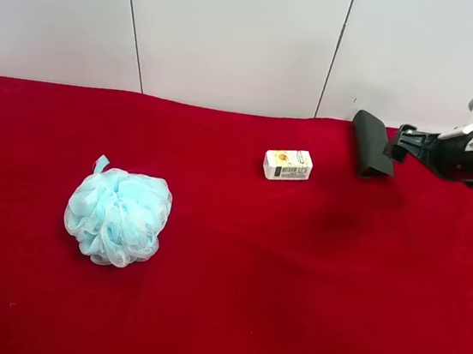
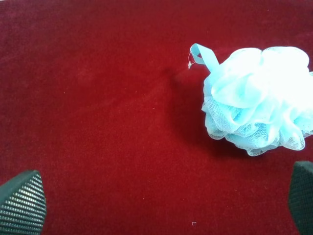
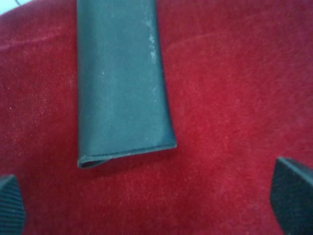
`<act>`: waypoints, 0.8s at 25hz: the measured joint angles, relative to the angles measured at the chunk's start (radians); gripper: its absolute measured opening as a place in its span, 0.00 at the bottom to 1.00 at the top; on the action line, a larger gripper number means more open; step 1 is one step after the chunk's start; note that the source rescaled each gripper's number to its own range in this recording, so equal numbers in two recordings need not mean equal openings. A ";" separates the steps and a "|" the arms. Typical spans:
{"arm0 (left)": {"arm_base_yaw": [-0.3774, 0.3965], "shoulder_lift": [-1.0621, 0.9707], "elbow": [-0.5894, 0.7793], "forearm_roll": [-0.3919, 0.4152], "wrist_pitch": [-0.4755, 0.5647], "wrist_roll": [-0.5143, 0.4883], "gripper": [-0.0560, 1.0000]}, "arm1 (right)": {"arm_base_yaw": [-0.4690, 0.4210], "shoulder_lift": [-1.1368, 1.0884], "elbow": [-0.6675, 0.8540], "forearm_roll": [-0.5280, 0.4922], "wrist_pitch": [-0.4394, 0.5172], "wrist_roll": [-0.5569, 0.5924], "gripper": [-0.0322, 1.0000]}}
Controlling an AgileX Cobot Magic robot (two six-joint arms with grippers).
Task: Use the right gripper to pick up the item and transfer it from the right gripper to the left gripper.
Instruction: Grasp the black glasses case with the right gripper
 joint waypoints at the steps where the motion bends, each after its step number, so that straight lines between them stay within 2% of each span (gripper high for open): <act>1: 0.000 0.000 0.000 0.000 0.000 0.000 1.00 | 0.000 0.018 -0.004 0.008 -0.013 0.000 1.00; 4: 0.000 0.000 0.000 0.000 0.000 0.000 1.00 | 0.000 0.077 -0.044 0.018 -0.019 0.000 1.00; 15: 0.000 0.000 0.000 0.000 0.000 0.000 1.00 | 0.000 0.192 -0.244 0.010 0.102 -0.001 1.00; 20: 0.000 0.000 0.000 0.000 0.000 0.000 1.00 | 0.000 0.265 -0.351 0.009 0.196 -0.001 1.00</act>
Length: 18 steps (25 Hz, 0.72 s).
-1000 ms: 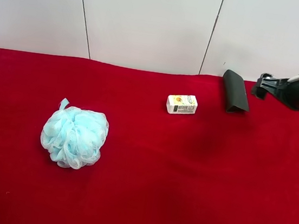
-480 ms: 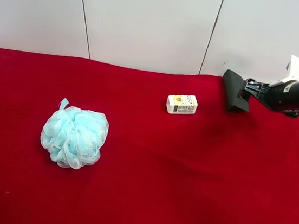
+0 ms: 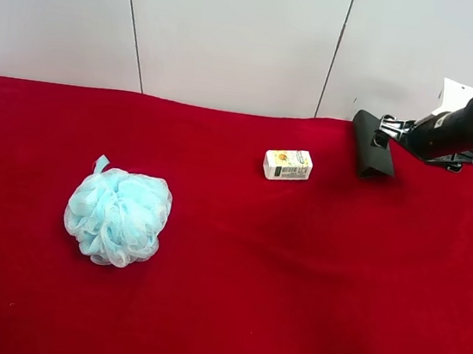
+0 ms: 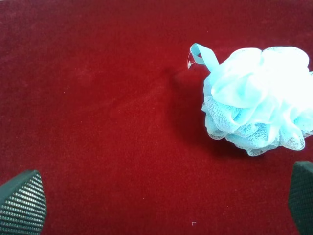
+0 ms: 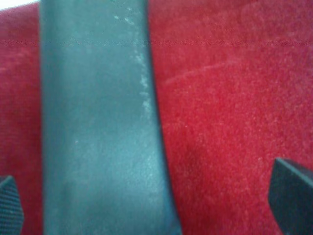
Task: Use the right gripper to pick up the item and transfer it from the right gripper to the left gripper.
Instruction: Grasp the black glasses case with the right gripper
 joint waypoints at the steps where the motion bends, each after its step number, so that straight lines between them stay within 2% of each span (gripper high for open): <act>1: 0.000 0.000 0.000 0.000 0.000 0.000 1.00 | 0.001 0.015 -0.016 0.000 0.013 0.000 1.00; 11: 0.000 0.000 0.000 0.000 0.000 0.000 1.00 | 0.047 0.124 -0.148 0.002 0.056 0.000 1.00; 18: 0.000 0.000 0.000 0.000 0.000 0.000 1.00 | 0.060 0.164 -0.161 0.024 0.059 0.000 1.00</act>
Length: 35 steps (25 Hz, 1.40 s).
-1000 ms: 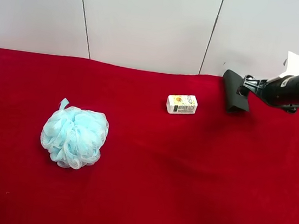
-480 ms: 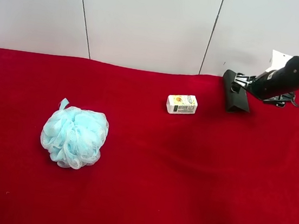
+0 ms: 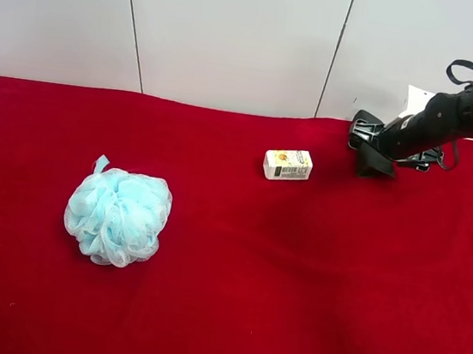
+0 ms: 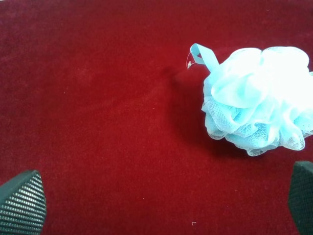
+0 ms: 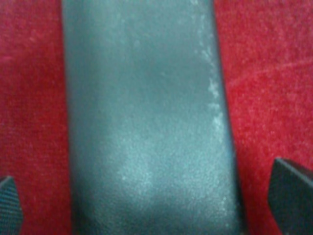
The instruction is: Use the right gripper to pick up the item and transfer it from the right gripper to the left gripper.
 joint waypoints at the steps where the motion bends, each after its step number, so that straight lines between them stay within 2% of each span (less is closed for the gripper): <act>1: 0.000 0.000 0.000 0.000 0.000 0.000 1.00 | 0.000 0.002 0.000 0.001 0.002 0.000 1.00; 10: 0.000 0.000 0.000 0.000 0.000 0.000 1.00 | 0.000 0.005 0.000 0.002 0.007 0.000 0.98; 11: 0.000 0.000 0.000 0.000 0.000 0.000 1.00 | 0.000 0.005 0.000 0.002 0.009 0.000 0.93; 13: 0.000 0.000 0.000 0.000 0.000 0.000 1.00 | 0.000 0.005 0.000 0.002 0.017 0.000 0.75; 18: 0.000 0.000 0.000 0.000 0.000 0.000 1.00 | 0.000 0.005 0.000 0.002 0.030 0.000 0.21; 19: 0.000 0.000 0.000 0.000 0.000 0.000 1.00 | 0.000 0.005 0.000 0.002 0.030 0.000 0.16; 35: 0.000 0.000 0.000 0.000 0.000 0.000 1.00 | 0.000 -0.010 0.000 0.002 0.032 -0.004 0.15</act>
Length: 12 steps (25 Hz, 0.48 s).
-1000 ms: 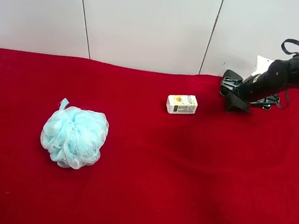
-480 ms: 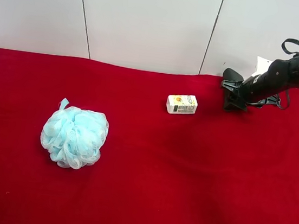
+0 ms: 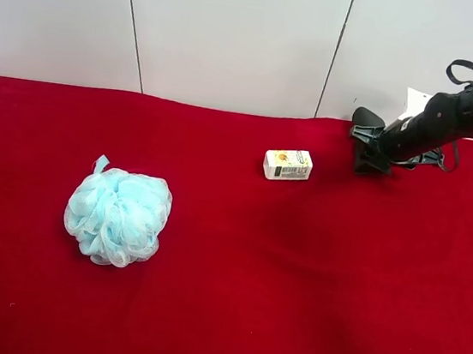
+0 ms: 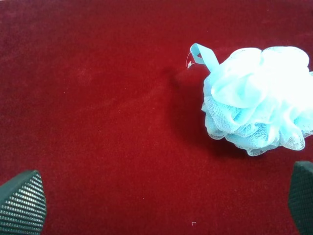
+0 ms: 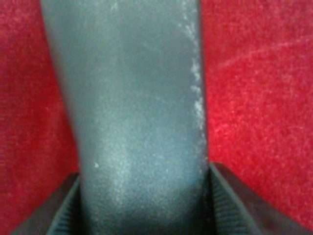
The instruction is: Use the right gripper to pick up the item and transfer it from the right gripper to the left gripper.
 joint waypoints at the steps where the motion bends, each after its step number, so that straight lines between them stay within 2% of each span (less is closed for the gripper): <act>1: 0.000 0.000 0.000 0.000 0.000 0.000 1.00 | 0.002 -0.011 0.000 0.000 0.001 -0.002 0.15; 7: 0.000 0.000 0.000 0.000 0.000 0.000 1.00 | 0.045 -0.122 0.000 -0.002 0.012 -0.026 0.13; 12: 0.000 0.000 0.000 0.000 0.000 0.000 1.00 | 0.127 -0.204 0.000 -0.003 0.048 -0.057 0.12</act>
